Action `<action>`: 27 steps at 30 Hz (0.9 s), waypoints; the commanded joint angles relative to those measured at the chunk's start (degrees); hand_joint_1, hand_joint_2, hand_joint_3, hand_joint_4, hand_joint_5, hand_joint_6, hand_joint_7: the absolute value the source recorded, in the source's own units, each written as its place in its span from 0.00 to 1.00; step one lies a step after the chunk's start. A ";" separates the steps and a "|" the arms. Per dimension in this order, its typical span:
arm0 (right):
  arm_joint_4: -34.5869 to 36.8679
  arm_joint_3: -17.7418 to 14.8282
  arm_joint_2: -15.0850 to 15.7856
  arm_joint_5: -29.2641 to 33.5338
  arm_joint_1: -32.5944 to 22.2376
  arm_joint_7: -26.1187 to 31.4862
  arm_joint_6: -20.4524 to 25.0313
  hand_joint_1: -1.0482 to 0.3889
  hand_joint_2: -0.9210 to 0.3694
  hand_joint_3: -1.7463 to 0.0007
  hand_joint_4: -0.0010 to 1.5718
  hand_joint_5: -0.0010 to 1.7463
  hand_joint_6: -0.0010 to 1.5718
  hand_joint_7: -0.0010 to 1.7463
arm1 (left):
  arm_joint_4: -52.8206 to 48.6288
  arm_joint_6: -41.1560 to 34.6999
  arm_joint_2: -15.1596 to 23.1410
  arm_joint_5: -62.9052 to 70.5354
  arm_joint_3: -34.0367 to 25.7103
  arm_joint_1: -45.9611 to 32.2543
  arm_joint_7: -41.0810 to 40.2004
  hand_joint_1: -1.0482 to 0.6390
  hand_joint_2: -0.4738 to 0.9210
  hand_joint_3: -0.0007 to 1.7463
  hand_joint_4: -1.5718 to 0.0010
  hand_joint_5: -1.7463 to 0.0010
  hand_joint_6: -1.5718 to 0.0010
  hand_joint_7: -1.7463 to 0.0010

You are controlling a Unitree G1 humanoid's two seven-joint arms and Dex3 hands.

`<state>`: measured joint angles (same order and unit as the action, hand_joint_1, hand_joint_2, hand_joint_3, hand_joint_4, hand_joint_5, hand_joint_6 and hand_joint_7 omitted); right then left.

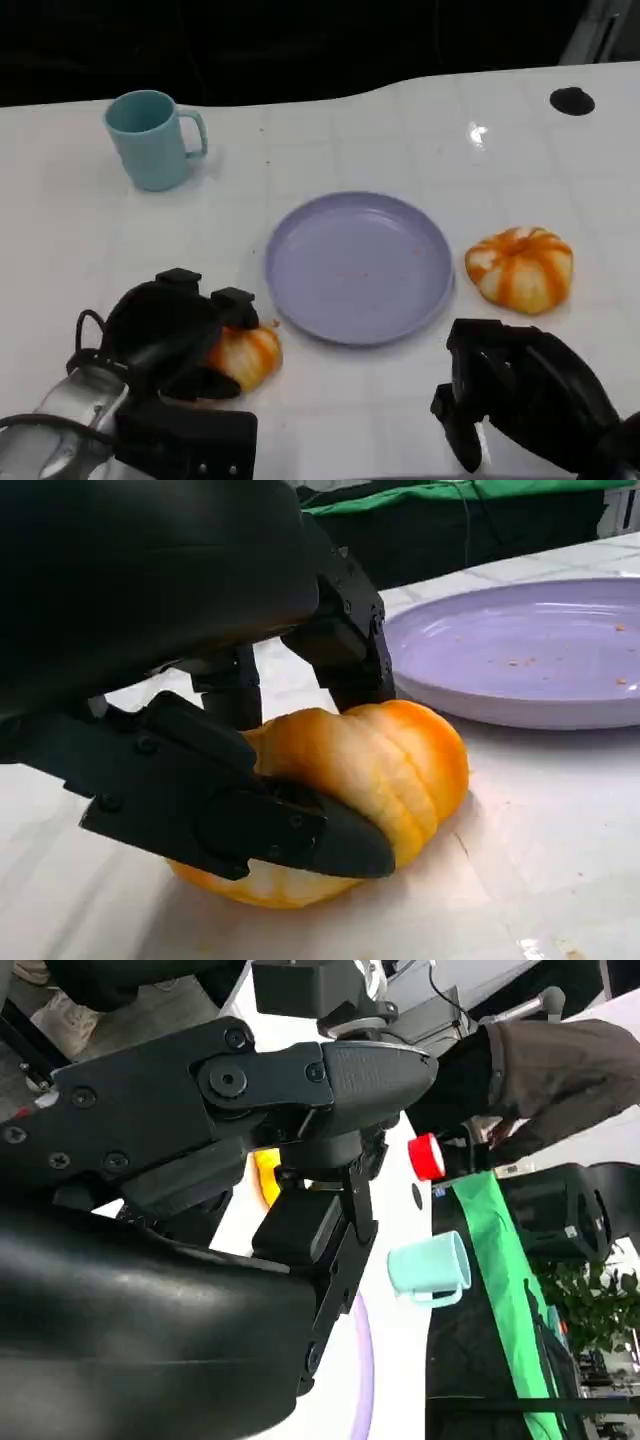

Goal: Grasp the bread from the table and place it into the plate.

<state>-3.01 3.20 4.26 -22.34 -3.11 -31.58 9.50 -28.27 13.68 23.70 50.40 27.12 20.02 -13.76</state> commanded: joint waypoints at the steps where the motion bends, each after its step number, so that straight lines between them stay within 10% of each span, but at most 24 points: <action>1: -0.13 -0.50 0.75 -0.33 -0.09 -0.52 -0.32 0.09 0.00 0.80 0.79 0.92 0.67 0.85 | 5.22 -1.44 2.32 -0.90 -1.80 -2.04 1.30 0.47 0.98 0.24 0.50 0.00 0.50 0.26; 6: -0.33 -0.52 0.56 -0.56 -0.31 -0.59 -0.16 0.09 0.00 0.80 0.79 0.92 0.67 0.85 | 11.39 -3.42 2.50 -3.18 -5.16 -4.20 2.61 0.49 0.86 0.44 0.46 0.00 0.58 0.01; 16: -1.16 0.02 0.50 -0.03 -0.71 0.09 0.37 0.09 0.00 0.79 0.79 0.92 0.67 0.85 | 23.49 -10.36 2.32 -1.67 -7.95 -7.62 6.92 0.50 0.76 0.55 0.44 0.00 0.58 0.01; 27: -0.50 0.09 0.22 0.20 -0.52 0.25 0.14 0.09 0.00 0.80 0.79 0.92 0.67 0.85 | 17.63 -0.24 -1.60 -7.01 -9.51 -2.36 -0.22 0.53 0.66 0.63 0.44 0.00 0.57 0.00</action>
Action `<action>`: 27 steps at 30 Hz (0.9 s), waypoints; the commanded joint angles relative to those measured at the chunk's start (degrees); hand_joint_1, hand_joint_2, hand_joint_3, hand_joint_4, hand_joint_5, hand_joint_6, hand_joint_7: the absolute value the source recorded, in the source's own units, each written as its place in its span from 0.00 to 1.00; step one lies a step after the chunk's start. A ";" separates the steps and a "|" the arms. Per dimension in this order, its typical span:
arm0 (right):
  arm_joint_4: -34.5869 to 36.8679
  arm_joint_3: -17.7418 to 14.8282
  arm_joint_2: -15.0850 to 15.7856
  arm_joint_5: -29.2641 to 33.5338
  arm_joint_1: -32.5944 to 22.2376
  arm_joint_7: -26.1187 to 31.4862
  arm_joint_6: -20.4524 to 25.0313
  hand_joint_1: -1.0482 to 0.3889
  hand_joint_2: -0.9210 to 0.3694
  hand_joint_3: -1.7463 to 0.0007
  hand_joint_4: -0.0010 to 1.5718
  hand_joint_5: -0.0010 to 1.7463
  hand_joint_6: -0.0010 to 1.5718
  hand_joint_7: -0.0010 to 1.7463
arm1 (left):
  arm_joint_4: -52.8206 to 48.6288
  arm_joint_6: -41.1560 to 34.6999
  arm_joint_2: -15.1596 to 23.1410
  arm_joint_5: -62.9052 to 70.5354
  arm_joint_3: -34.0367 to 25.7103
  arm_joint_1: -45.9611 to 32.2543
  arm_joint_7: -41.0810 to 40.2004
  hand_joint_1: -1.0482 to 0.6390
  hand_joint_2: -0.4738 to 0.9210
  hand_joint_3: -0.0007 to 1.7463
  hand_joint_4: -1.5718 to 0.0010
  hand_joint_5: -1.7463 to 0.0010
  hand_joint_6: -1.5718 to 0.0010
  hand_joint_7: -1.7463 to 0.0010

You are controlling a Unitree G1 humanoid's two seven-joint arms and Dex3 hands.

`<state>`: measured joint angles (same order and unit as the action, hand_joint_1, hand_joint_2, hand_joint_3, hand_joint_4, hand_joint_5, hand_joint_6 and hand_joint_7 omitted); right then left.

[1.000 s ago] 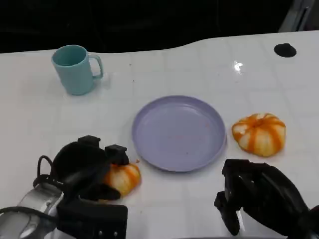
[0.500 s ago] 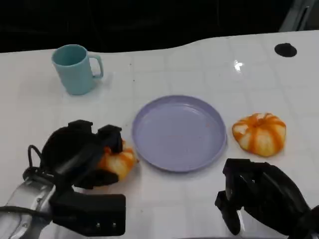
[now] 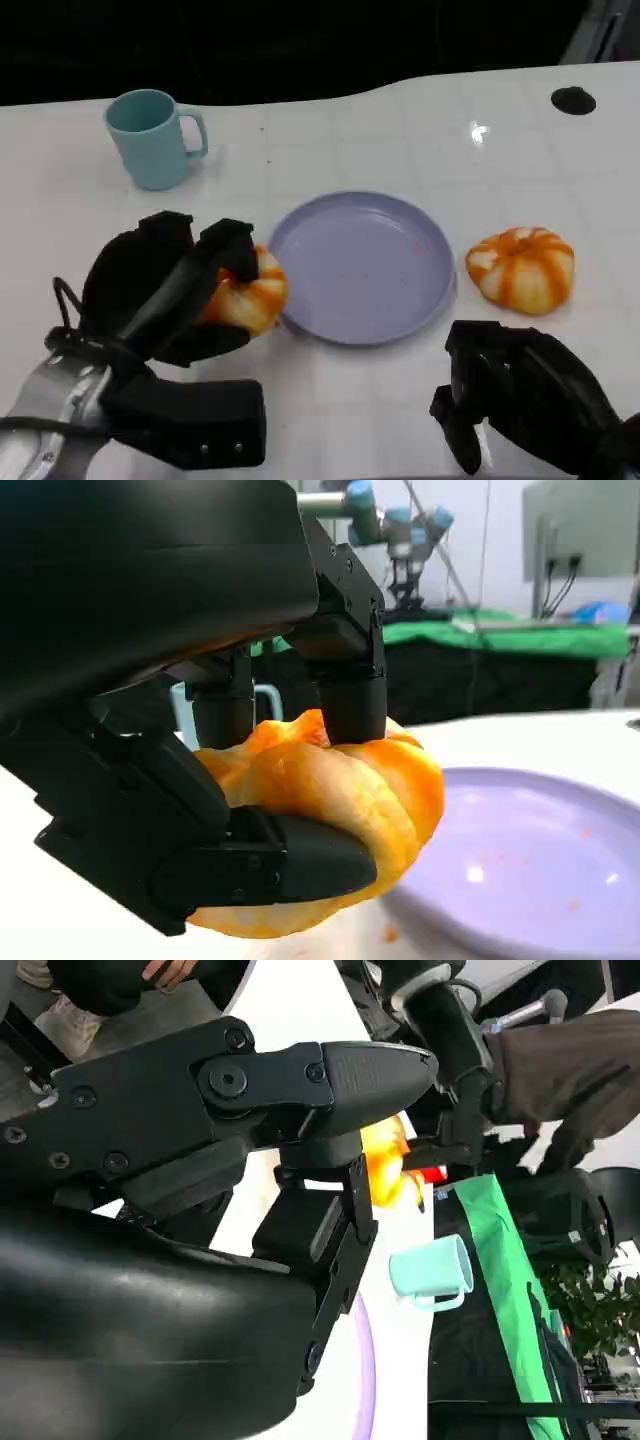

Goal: Grasp the bread from the table and place it into the plate.

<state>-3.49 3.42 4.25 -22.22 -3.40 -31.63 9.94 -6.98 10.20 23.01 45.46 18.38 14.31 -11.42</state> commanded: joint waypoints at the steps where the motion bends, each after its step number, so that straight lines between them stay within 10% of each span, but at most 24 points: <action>1: 0.12 -0.10 0.22 0.17 -0.21 0.24 -0.48 0.09 0.00 0.80 0.79 0.92 0.67 0.85 | -4.72 3.71 -1.25 -2.23 -0.70 4.35 -2.71 0.52 0.67 0.64 0.44 0.00 0.57 0.00; 27: 0.94 -0.19 0.05 0.08 -0.08 -0.12 -1.60 0.09 0.00 0.80 0.80 0.92 0.68 0.86 | -42.75 12.74 -14.45 -2.98 6.60 29.26 -7.22 0.50 0.64 0.73 0.39 0.00 0.52 0.00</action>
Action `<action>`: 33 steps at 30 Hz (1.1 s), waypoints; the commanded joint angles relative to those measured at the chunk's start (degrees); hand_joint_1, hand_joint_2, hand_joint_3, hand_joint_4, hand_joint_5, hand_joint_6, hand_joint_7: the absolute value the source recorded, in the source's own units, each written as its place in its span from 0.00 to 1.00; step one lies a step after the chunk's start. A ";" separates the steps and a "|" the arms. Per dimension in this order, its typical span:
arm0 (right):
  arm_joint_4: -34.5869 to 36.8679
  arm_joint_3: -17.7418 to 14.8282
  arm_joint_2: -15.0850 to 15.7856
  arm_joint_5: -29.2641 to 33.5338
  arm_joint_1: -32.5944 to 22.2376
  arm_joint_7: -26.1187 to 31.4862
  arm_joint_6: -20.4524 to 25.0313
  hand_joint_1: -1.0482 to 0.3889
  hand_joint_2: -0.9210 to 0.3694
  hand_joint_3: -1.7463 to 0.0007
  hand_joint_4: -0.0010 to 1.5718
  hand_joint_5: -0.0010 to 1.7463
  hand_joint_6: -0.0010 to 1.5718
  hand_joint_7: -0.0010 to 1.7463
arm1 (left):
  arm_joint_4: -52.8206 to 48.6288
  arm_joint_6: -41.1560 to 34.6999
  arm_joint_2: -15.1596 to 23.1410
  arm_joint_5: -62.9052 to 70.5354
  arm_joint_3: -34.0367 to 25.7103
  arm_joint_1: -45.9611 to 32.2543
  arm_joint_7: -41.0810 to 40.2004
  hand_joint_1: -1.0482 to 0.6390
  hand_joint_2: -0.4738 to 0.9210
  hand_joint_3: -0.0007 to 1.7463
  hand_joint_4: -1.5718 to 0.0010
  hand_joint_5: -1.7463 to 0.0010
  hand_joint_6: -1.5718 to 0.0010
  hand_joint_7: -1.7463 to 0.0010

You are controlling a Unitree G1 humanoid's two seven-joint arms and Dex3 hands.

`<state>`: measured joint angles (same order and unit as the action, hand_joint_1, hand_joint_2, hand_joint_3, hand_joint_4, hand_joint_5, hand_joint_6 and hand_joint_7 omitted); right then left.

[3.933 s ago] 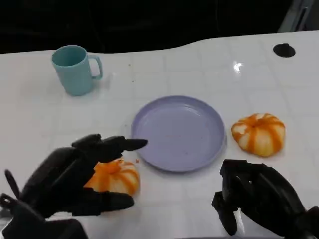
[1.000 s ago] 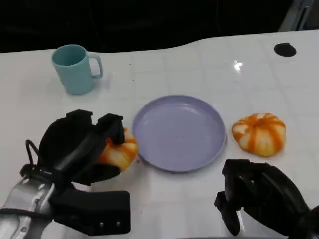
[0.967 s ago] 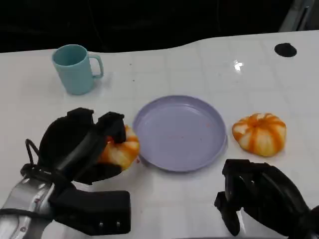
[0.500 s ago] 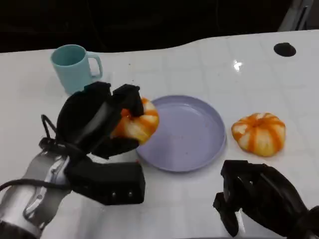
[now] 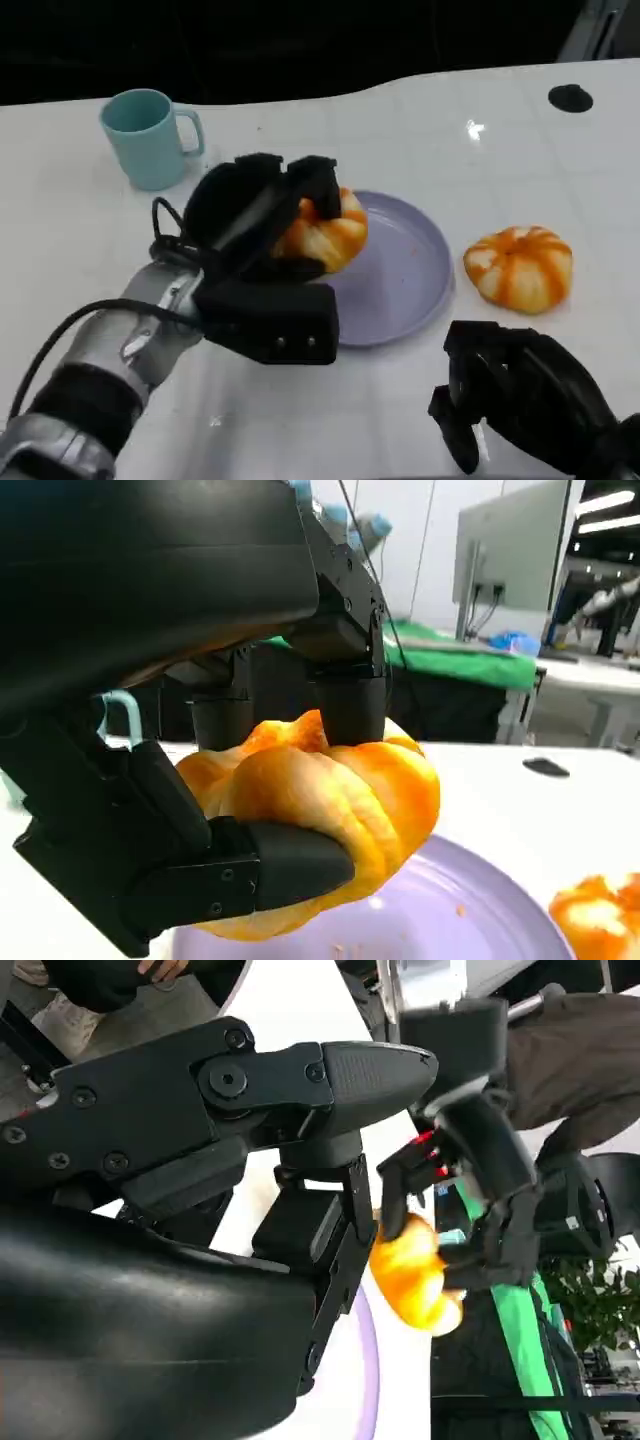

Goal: Grasp the bread from the table and place it into the plate.

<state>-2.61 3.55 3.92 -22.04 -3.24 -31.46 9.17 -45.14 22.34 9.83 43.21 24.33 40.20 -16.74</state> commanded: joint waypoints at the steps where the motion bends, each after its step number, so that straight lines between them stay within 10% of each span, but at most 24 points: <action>1: 0.04 -0.28 0.37 -0.07 -0.30 -0.34 -0.95 0.08 0.00 0.80 0.80 0.92 0.68 0.86 | -5.60 0.44 -1.68 -0.75 0.90 3.96 -1.64 0.50 0.64 0.73 0.39 0.00 0.52 0.00; 4: -0.32 -0.18 0.27 -0.08 -0.50 -0.09 -0.79 0.09 0.00 0.80 0.80 0.92 0.68 0.86 | -6.73 -0.49 -2.28 -1.75 1.20 5.11 2.24 0.49 0.66 0.71 0.43 0.00 0.55 0.04; 6: -0.44 -0.21 0.21 -0.25 -0.52 -0.07 -0.61 0.09 0.00 0.80 0.80 0.92 0.68 0.86 | -6.51 -1.60 -2.36 -2.58 1.36 5.42 5.72 0.47 0.75 0.54 0.53 0.08 0.52 0.37; 9: -0.33 -0.30 -0.03 -0.69 -0.51 -0.20 -0.50 0.09 0.00 0.81 0.79 0.92 0.67 0.85 | -5.46 -2.98 -1.82 -2.52 2.09 5.47 9.22 0.42 0.94 0.23 0.59 0.35 0.53 0.80; 12: -0.42 -0.14 -0.08 -0.44 -0.52 0.04 -0.47 0.09 0.00 0.81 0.79 0.92 0.67 0.85 | -4.28 -3.88 -0.70 -1.04 3.61 5.37 10.65 0.35 0.99 0.15 0.66 0.66 0.63 0.96; 18: -0.77 -0.09 -0.20 -0.37 -0.58 0.12 -0.47 0.09 0.00 0.80 0.79 0.92 0.68 0.86 | -0.52 -5.90 1.15 -0.30 5.20 4.57 14.62 0.23 1.00 0.21 0.81 0.80 0.76 1.00; 33: -0.81 -0.06 -0.16 -0.12 -0.68 0.14 -0.78 0.09 0.00 0.80 0.79 0.93 0.68 0.86 | 12.02 -2.21 5.57 -7.66 1.68 -4.34 19.14 0.19 1.00 0.24 0.83 0.80 0.76 0.99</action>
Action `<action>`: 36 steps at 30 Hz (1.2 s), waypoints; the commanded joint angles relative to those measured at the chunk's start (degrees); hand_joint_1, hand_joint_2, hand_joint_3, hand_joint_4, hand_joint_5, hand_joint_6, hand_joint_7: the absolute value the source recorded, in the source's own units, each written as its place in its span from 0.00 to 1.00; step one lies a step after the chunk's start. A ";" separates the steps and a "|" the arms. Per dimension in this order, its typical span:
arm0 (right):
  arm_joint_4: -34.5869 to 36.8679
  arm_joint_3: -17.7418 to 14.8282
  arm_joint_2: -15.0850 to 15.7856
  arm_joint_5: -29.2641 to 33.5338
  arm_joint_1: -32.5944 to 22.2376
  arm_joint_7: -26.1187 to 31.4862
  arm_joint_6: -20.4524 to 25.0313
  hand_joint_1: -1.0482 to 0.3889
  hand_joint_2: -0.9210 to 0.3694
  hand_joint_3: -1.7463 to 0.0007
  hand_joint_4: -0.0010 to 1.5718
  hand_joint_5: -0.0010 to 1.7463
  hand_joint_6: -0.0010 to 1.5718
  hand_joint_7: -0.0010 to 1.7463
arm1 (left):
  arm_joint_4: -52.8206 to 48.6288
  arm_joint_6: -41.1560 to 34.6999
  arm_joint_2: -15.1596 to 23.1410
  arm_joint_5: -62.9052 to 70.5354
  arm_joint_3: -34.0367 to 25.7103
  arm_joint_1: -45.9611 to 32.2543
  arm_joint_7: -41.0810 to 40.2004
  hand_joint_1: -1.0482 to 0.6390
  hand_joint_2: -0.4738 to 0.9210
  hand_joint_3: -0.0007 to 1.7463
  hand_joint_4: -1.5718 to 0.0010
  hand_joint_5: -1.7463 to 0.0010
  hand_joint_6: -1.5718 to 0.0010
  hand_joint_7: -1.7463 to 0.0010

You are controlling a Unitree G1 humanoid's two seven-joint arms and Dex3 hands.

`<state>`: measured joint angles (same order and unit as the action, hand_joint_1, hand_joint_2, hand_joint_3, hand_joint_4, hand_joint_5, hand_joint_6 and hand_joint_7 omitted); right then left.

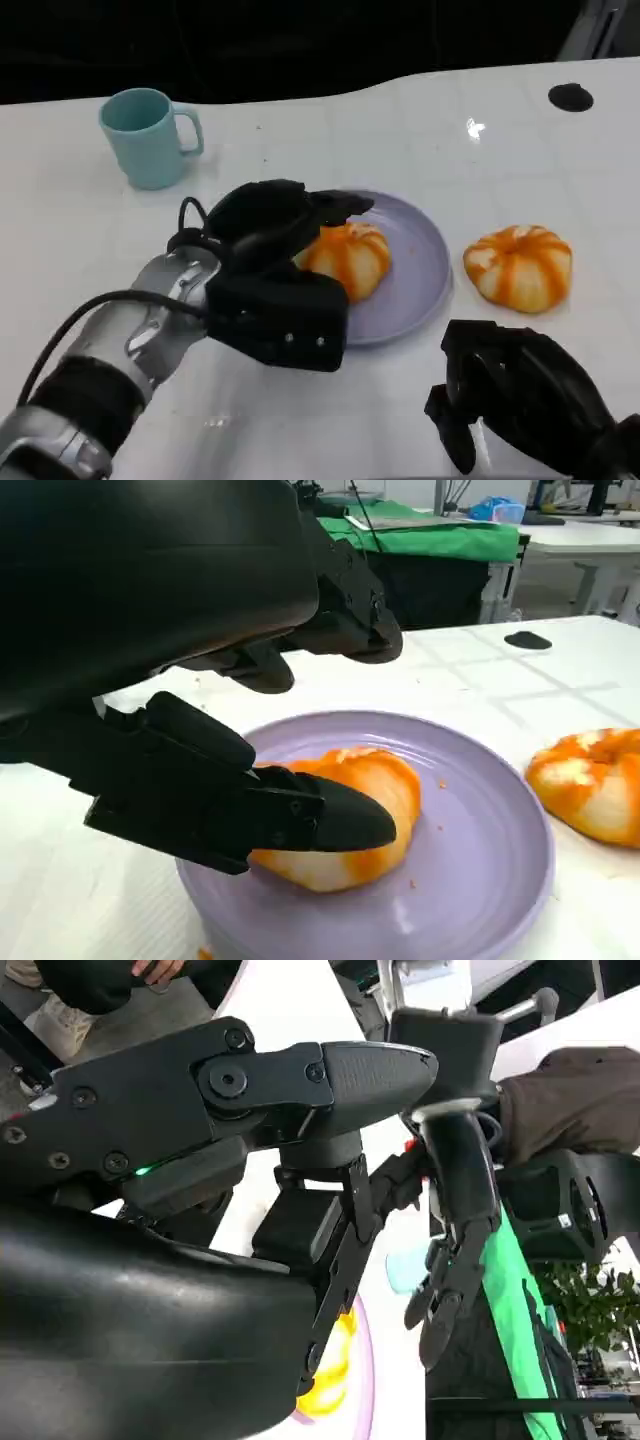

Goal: Grasp the bread from the table and place it into the plate.

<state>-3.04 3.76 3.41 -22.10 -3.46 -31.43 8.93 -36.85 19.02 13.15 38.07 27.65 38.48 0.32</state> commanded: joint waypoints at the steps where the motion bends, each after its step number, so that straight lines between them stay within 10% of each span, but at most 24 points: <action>1: -0.49 -0.27 0.38 -0.11 -0.49 0.11 -0.40 0.09 0.00 0.80 0.79 0.93 0.68 0.86 | 5.18 1.29 2.60 -3.49 -2.23 -3.64 2.60 0.19 1.00 0.23 0.82 0.79 0.76 0.99; 6: -0.69 -0.15 0.28 -0.23 -0.68 0.14 -0.23 0.09 0.00 0.80 0.79 0.93 0.67 0.86 | 11.56 1.31 3.12 -9.45 -5.83 -8.66 5.34 0.21 1.00 0.21 0.79 0.75 0.71 0.97; 14: -1.25 0.31 0.21 0.19 -0.89 0.82 -0.06 0.09 0.00 0.79 0.79 0.93 0.68 0.86 | 25.81 -0.55 -1.38 -35.27 -14.98 -22.81 14.91 0.31 1.00 0.15 0.77 0.26 0.53 0.83; 21: -1.62 0.49 0.45 -0.17 -0.91 0.96 0.26 0.09 0.00 0.80 0.78 0.93 0.67 0.84 | 39.39 -9.89 -4.73 -47.87 -17.53 -34.77 17.62 0.27 1.00 0.22 0.65 0.02 0.67 0.18; 36: -2.70 0.59 0.67 -0.67 -1.04 1.12 1.48 0.08 0.00 0.81 0.80 0.91 0.69 0.83 | 49.89 -23.31 -8.03 -64.39 -19.93 -50.61 22.32 0.26 1.00 0.24 0.44 0.00 0.59 0.00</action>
<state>-4.81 4.90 3.36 -22.10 -4.33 -30.35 9.66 12.00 -2.94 5.34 -24.73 8.47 -10.67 21.97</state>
